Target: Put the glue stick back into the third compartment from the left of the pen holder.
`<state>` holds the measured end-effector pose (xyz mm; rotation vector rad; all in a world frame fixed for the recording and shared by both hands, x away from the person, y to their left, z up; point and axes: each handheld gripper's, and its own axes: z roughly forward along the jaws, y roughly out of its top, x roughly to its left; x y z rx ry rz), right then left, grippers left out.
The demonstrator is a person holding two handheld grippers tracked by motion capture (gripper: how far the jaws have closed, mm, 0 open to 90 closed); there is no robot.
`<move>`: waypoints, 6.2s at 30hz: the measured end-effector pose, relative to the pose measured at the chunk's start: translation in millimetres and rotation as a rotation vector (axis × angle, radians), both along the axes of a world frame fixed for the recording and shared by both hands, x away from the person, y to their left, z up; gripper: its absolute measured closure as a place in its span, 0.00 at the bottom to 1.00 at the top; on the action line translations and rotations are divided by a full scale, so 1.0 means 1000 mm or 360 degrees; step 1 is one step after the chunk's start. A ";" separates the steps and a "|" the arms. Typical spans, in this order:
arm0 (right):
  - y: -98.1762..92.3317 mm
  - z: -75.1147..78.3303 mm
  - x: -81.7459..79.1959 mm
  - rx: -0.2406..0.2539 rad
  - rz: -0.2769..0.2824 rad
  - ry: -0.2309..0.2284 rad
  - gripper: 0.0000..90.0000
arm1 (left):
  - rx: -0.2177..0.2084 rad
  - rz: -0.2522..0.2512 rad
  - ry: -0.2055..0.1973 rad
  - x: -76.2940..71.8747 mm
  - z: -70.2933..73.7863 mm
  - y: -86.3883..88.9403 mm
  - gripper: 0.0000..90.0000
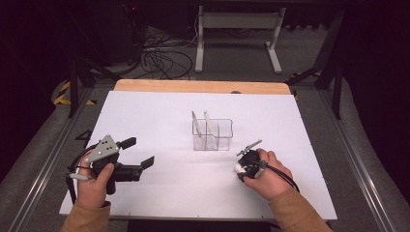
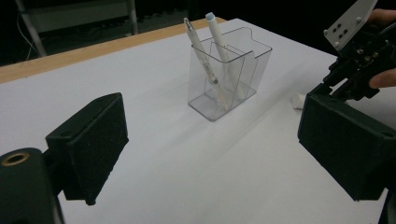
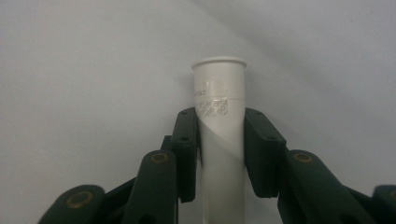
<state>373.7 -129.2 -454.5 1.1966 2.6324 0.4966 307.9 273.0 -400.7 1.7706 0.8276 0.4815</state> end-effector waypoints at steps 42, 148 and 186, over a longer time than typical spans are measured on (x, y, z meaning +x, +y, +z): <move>-0.002 0.059 -0.004 0.0287 0.0057 -0.0276 0.76 | -0.0007 -0.0006 -0.0006 -0.002 0.003 0.000 0.10; 0.004 0.090 0.036 0.0887 0.0178 -0.0991 0.35 | -0.0033 -0.0010 -0.0004 -0.002 0.002 0.006 0.08; -0.045 0.074 -0.005 0.0976 0.0324 -0.0995 0.32 | -0.0049 -0.0041 -0.0037 -0.006 0.004 0.015 0.09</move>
